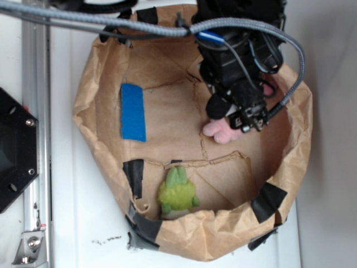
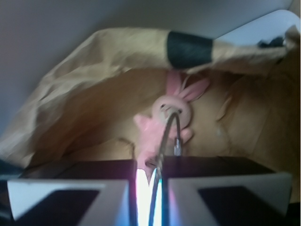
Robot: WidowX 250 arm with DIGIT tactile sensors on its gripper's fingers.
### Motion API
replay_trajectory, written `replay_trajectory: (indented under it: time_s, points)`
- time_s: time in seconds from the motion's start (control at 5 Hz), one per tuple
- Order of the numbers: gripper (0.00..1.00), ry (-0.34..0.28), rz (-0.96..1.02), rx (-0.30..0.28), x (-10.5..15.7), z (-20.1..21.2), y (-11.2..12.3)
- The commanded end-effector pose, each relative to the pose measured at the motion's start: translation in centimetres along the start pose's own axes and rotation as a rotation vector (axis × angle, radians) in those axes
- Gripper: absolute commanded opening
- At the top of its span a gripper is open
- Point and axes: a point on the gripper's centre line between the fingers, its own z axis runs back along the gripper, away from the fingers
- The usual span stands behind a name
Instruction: Grab the silver keys.
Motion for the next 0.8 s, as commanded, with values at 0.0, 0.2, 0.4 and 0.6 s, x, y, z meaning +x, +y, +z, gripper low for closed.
replay_trajectory:
  time_s: [0.0,0.2,0.4,0.6]
  points:
    - [0.00,-0.082,-0.112,0.045,-1.1,1.1,0.4]
    - [0.00,-0.082,-0.122,0.111,-1.8,0.9,0.8]
    - [0.00,-0.124,-0.155,0.180,-2.4,1.0,1.6]
    - [0.00,-0.124,-0.151,0.192,-2.5,0.9,1.9]
